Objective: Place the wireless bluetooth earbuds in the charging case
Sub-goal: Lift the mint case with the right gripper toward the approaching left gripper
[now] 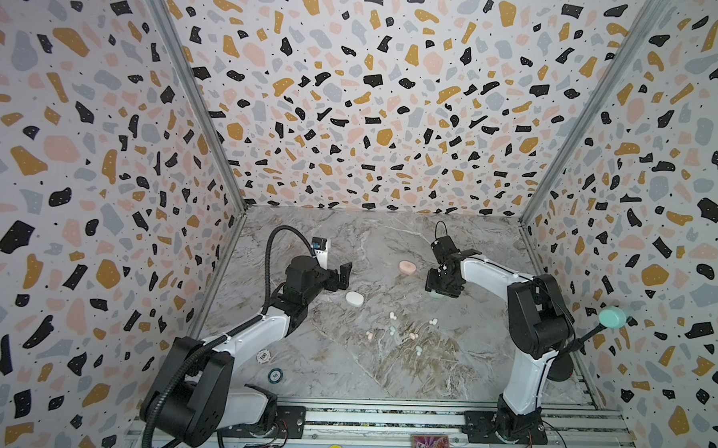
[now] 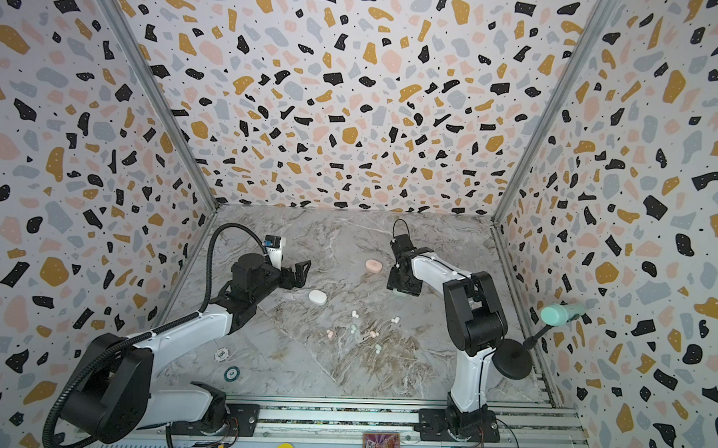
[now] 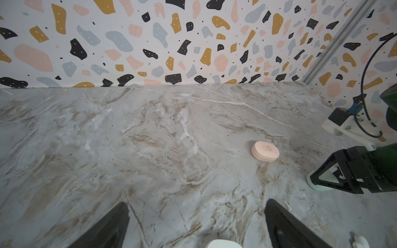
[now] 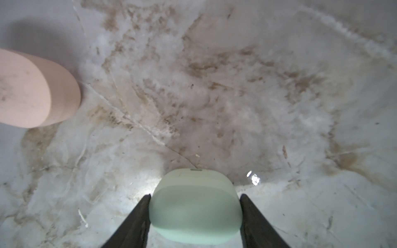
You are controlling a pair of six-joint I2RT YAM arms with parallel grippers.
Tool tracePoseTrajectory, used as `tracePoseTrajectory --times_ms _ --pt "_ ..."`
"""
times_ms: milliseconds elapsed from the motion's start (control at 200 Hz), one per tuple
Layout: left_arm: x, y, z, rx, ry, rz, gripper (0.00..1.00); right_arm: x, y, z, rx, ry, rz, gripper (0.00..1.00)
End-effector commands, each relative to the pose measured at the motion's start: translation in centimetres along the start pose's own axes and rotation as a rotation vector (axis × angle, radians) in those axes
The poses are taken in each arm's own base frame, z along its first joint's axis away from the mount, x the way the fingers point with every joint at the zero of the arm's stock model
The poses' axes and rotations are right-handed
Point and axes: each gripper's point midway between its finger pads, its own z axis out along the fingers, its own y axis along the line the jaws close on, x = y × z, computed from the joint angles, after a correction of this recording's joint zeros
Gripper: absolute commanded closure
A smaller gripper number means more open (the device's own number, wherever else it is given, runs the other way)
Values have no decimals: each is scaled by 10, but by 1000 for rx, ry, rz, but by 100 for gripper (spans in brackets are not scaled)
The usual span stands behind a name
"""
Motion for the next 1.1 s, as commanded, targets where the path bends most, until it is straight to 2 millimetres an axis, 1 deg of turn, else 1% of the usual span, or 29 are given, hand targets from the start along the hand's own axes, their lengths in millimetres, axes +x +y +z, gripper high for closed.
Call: tracePoseTrajectory --times_ms 0,140,230,436,536,601,761,831,906,1006,1096 --pt "-6 -29 4 96 -4 68 0 3 12 -34 -50 -15 -45 50" --pt "6 -67 8 187 42 183 0 16 18 -57 -87 -12 -98 50" --pt "11 -93 9 266 37 244 0 24 22 -74 -130 -11 -126 50" --pt "20 -152 -1 519 -27 342 0 42 38 -121 -253 -9 -208 51" --pt "24 -178 -6 656 -52 358 0 51 45 -143 -315 0 -248 51" --pt "24 -193 -8 722 -71 361 0 57 54 -156 -375 8 -273 51" --pt "22 -226 -8 833 -97 372 0 65 69 -184 -447 11 -326 51" --pt "21 -237 -7 870 -111 377 0 68 75 -192 -464 7 -348 50" --pt "17 -245 -8 896 -135 370 0 70 79 -196 -472 11 -364 51" --pt "11 -248 -11 916 -170 357 0 73 86 -199 -483 15 -381 51" --pt "10 -248 -14 920 -182 364 2 75 90 -202 -493 16 -387 50"
